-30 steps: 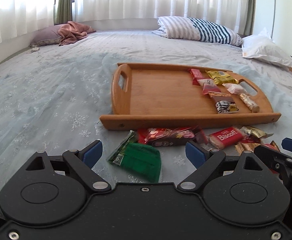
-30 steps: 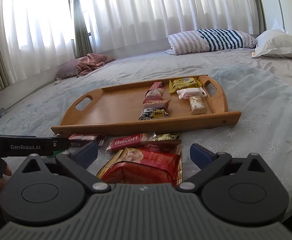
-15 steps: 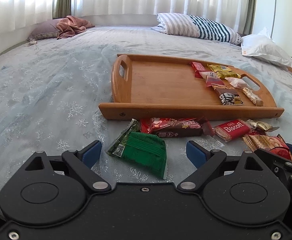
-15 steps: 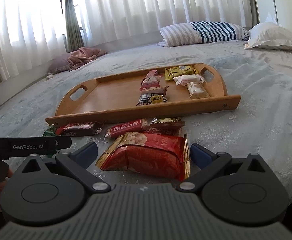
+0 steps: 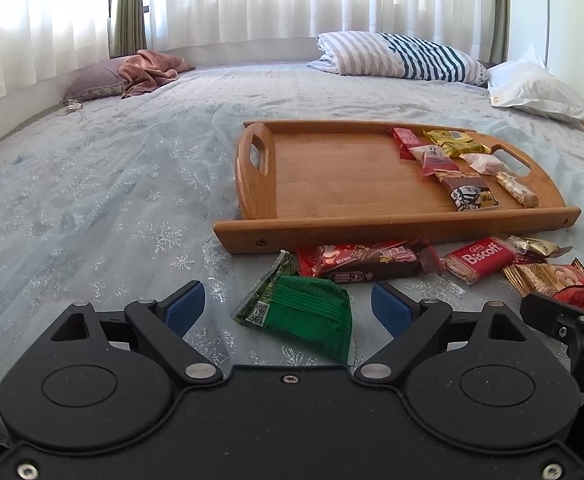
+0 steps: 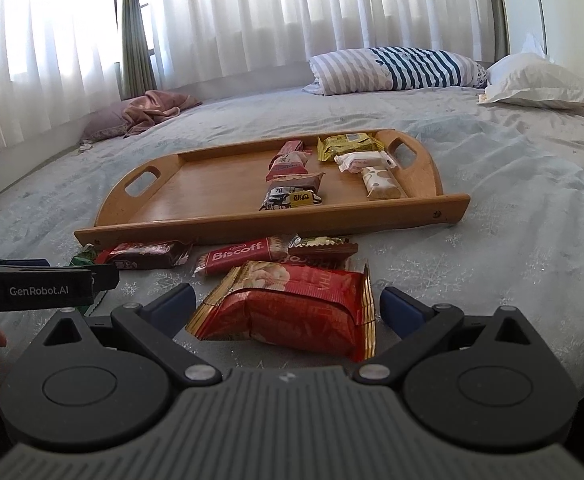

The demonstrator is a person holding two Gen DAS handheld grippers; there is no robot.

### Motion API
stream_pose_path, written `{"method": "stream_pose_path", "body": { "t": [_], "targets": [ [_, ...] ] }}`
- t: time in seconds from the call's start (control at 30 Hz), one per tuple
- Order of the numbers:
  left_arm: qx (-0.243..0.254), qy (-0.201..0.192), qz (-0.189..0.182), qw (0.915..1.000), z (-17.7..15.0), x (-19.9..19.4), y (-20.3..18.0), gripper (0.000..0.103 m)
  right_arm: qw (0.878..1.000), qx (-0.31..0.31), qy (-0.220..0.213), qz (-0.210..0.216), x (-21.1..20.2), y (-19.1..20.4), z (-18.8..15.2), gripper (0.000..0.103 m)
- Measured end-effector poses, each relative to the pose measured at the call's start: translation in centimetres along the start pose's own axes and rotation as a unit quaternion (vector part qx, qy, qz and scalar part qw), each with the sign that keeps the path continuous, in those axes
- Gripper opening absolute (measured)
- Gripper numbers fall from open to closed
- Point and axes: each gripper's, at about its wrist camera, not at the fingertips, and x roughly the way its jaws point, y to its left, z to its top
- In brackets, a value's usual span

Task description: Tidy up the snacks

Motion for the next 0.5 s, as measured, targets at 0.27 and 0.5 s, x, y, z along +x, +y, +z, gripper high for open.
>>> {"method": "stream_pose_path", "body": {
  "t": [0.27, 0.5],
  "targets": [
    [0.015, -0.001, -0.018, 0.9997, 0.3, -0.8, 0.1, 0.08, 1.0, -0.004, -0.004, -0.004, -0.2, 0.0, 0.0, 0.103],
    [-0.005, 0.018, -0.045, 0.9988, 0.6, -0.4, 1.6, 0.07, 1.0, -0.011, -0.008, -0.008, -0.6, -0.1, 0.2, 0.103]
  ]
}}
